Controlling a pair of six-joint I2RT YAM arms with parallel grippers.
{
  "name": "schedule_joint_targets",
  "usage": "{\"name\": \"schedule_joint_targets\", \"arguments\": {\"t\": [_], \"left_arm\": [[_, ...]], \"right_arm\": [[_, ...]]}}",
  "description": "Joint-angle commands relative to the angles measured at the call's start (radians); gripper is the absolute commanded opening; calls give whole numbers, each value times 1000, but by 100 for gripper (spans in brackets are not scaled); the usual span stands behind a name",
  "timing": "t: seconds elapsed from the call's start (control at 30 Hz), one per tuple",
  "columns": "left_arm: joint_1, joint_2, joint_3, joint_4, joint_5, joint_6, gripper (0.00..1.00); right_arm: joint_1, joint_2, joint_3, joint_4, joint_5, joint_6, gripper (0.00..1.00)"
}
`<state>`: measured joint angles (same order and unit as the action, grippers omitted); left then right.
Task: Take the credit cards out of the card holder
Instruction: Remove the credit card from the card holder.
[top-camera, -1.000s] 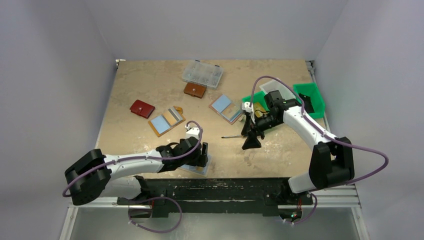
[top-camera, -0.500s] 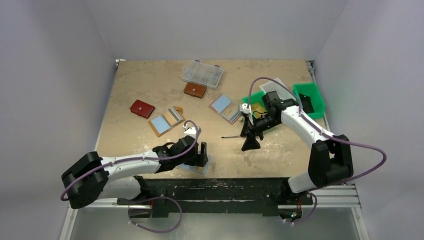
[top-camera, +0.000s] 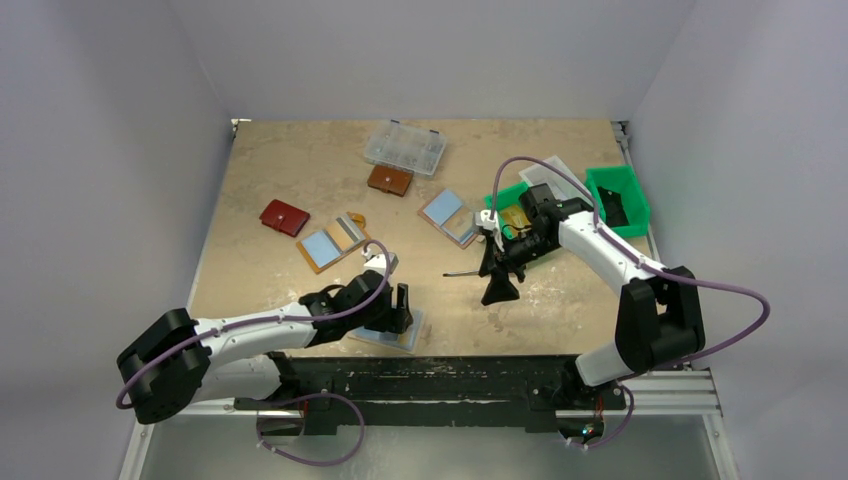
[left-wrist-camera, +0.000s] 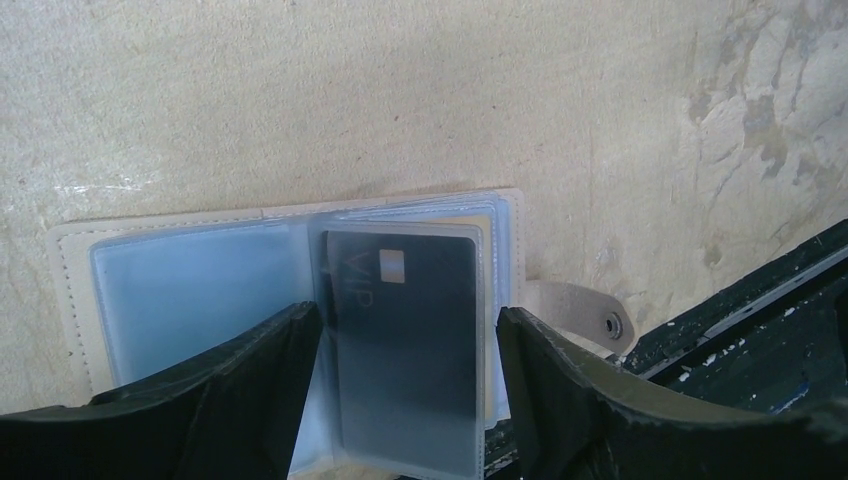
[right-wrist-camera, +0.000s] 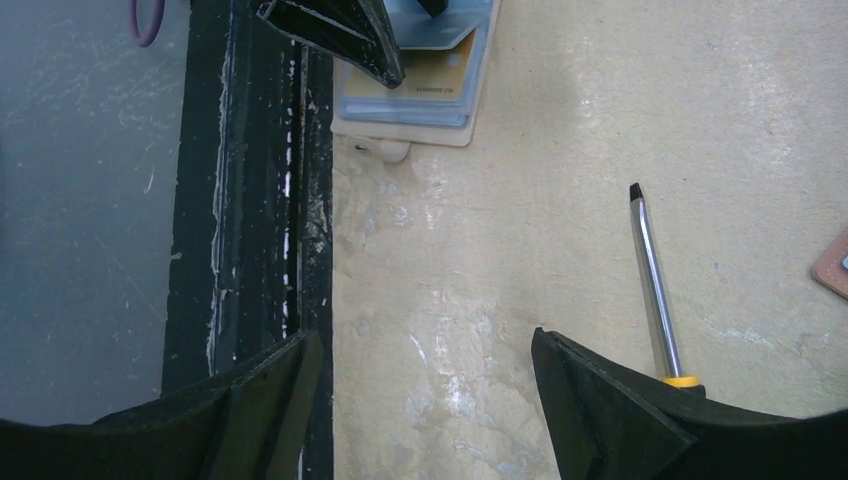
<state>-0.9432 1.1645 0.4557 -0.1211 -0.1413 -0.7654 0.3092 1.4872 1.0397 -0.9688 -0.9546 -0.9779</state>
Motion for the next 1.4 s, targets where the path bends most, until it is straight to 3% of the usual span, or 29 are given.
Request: {"name": "schedule_joint_targets", "arguments": {"t": [0.0, 0.37, 1.03, 1.37], "left_arm": [[10, -23, -4, -9, -10, 22, 68], [18, -28, 13, -63, -39, 40, 54], [51, -112, 21, -155, -82, 56, 53], [63, -152, 33, -198, -89, 61, 43]], "right_arm": [[8, 4, 37, -15, 4, -19, 86], [13, 9, 39, -21, 7, -22, 86], [33, 22, 42, -28, 13, -27, 86], [45, 34, 46, -38, 19, -35, 85]]}}
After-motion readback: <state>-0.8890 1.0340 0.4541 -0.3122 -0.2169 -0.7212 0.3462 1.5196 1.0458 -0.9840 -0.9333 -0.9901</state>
